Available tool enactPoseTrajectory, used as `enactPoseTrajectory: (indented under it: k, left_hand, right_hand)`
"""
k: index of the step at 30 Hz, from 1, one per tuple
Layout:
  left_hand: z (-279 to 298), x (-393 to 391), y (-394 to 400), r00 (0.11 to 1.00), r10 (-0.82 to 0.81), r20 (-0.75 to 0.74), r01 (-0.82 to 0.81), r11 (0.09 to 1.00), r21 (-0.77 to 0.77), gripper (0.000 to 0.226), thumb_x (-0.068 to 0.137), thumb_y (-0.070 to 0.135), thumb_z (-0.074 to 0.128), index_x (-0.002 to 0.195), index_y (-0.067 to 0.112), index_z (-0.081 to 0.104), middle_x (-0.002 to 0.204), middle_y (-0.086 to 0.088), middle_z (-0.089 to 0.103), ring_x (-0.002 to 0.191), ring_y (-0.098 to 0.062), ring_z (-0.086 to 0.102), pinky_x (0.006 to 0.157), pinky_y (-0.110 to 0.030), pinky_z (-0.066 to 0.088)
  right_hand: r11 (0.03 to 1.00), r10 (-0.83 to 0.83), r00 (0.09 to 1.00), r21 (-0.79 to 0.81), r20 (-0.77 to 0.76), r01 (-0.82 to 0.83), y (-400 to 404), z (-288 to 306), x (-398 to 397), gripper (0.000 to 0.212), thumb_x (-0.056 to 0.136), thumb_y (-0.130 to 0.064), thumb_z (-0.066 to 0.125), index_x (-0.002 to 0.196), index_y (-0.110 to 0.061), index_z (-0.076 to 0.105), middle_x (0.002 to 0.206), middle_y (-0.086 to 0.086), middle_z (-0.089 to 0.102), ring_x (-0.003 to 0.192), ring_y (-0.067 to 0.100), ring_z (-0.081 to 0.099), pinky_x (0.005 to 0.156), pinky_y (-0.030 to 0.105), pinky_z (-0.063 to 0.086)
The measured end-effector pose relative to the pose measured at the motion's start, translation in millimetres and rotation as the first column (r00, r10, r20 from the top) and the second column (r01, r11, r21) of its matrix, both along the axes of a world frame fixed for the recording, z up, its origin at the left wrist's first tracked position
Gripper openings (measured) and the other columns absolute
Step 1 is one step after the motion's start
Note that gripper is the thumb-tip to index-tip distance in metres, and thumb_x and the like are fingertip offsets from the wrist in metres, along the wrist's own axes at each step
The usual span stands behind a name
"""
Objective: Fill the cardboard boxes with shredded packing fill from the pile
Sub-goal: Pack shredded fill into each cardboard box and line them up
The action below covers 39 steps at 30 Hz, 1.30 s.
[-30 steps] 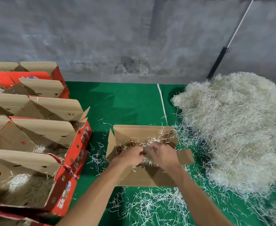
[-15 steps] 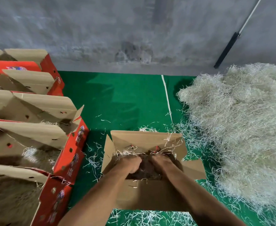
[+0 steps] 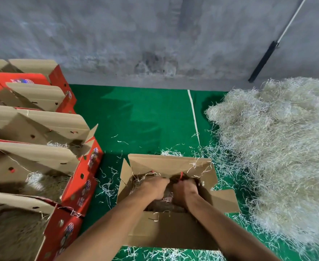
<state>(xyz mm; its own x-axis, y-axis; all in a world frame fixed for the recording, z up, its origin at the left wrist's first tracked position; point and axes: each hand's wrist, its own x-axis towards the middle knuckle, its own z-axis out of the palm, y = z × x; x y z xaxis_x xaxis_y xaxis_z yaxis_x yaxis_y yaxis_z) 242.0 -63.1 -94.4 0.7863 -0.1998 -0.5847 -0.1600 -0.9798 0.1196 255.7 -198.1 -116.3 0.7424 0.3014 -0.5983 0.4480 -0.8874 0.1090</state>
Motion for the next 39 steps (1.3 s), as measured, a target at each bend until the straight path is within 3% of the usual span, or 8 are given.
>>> enactPoseTrajectory:
  k: [3, 6, 11, 18, 23, 28, 34, 39]
  left_hand:
    - [6.5, -2.9, -3.6, 0.999, 0.041, 0.033, -0.039, 0.996, -0.08, 0.028, 0.09, 0.005, 0.055, 0.116, 0.014, 0.058, 0.113, -0.011, 0.062, 0.102, -0.03, 0.062, 0.087, -0.04, 0.05]
    - [-4.0, -12.5, 0.2, 0.999, 0.039, -0.032, -0.037, 0.997, 0.069, 0.036, 0.094, 0.004, 0.05, 0.129, 0.007, 0.058, 0.137, -0.017, 0.056, 0.124, -0.035, 0.055, 0.104, -0.045, 0.045]
    - [-24.7, -25.6, 14.9, 0.991, 0.043, -0.13, -0.028, 0.993, 0.112, 0.055, 0.106, 0.017, 0.017, 0.16, 0.017, 0.005, 0.166, -0.006, -0.005, 0.153, -0.029, 0.0, 0.123, -0.046, 0.003]
    - [-19.6, -20.4, 10.9, 0.961, 0.144, -0.238, -0.109, 0.982, 0.155, 0.033, 0.098, 0.013, 0.051, 0.129, 0.002, 0.057, 0.138, -0.014, 0.057, 0.123, -0.032, 0.055, 0.107, -0.046, 0.041]
    - [-21.9, -29.5, 18.2, 0.962, 0.195, -0.192, -0.184, 0.98, 0.074, 0.034, 0.105, 0.015, 0.032, 0.129, 0.0, 0.051, 0.141, -0.02, 0.051, 0.129, -0.032, 0.051, 0.107, -0.041, 0.04]
    - [-19.0, -32.1, 18.8, 0.968, 0.181, -0.172, -0.153, 0.975, 0.161, 0.031, 0.102, 0.011, 0.041, 0.131, 0.004, 0.052, 0.137, -0.014, 0.056, 0.124, -0.027, 0.055, 0.104, -0.037, 0.041]
    - [-29.3, -31.6, 7.4, 0.989, 0.045, -0.144, 0.012, 0.928, 0.373, 0.071, 0.104, 0.012, 0.045, 0.159, 0.012, 0.001, 0.165, -0.017, 0.01, 0.15, -0.037, 0.016, 0.12, -0.049, 0.019]
    - [-17.4, -24.2, -1.0, 0.993, 0.085, -0.085, -0.052, 0.94, 0.336, 0.039, 0.1, 0.012, 0.048, 0.139, 0.009, 0.054, 0.144, -0.013, 0.053, 0.13, -0.033, 0.051, 0.105, -0.046, 0.044]
  right_hand:
    - [0.997, 0.008, 0.999, 0.075, -0.037, -0.006, 4.8, 15.0, 1.8, 0.031, 0.09, -0.021, 0.062, 0.121, -0.016, 0.068, 0.118, 0.009, 0.071, 0.107, 0.027, 0.068, 0.089, 0.036, 0.053]
    - [0.974, -0.083, 0.978, 0.194, -0.191, 0.12, 4.7, 13.9, -4.2, 0.034, 0.096, -0.023, 0.051, 0.126, -0.01, 0.061, 0.126, 0.017, 0.064, 0.115, 0.03, 0.062, 0.094, 0.037, 0.049]
    - [0.93, -0.193, 0.949, 0.26, -0.251, 0.258, -6.7, 3.5, -17.5, 0.047, 0.105, -0.04, 0.034, 0.13, -0.008, 0.057, 0.131, 0.017, 0.059, 0.122, 0.032, 0.055, 0.101, 0.039, 0.041]
    - [0.956, -0.165, 0.946, 0.192, -0.279, 0.223, -16.3, -6.7, -15.3, 0.05, 0.093, -0.006, 0.061, 0.141, -0.008, 0.048, 0.145, 0.015, 0.053, 0.135, 0.031, 0.048, 0.113, 0.037, 0.032]
    - [0.942, -0.172, 0.968, 0.258, -0.183, 0.216, -22.9, -8.0, -13.3, 0.044, 0.101, -0.01, 0.042, 0.145, -0.016, 0.044, 0.152, 0.015, 0.045, 0.136, 0.03, 0.046, 0.115, 0.038, 0.032]
    - [0.953, -0.172, 0.973, 0.224, -0.155, 0.205, -18.1, -12.8, -16.7, 0.061, 0.083, -0.018, 0.072, 0.14, -0.016, 0.051, 0.14, 0.01, 0.058, 0.129, 0.029, 0.055, 0.108, 0.04, 0.045]
    - [0.931, -0.251, 0.944, 0.212, -0.217, 0.296, -7.4, -17.2, -19.6, 0.085, 0.08, -0.031, 0.079, 0.15, -0.012, 0.035, 0.15, 0.014, 0.047, 0.138, 0.03, 0.045, 0.112, 0.037, 0.038]
    - [0.928, -0.305, 0.918, 0.139, -0.253, 0.346, -2.2, -6.8, -10.4, 0.05, 0.095, -0.024, 0.062, 0.141, -0.008, 0.051, 0.14, 0.015, 0.056, 0.126, 0.031, 0.057, 0.102, 0.038, 0.046]
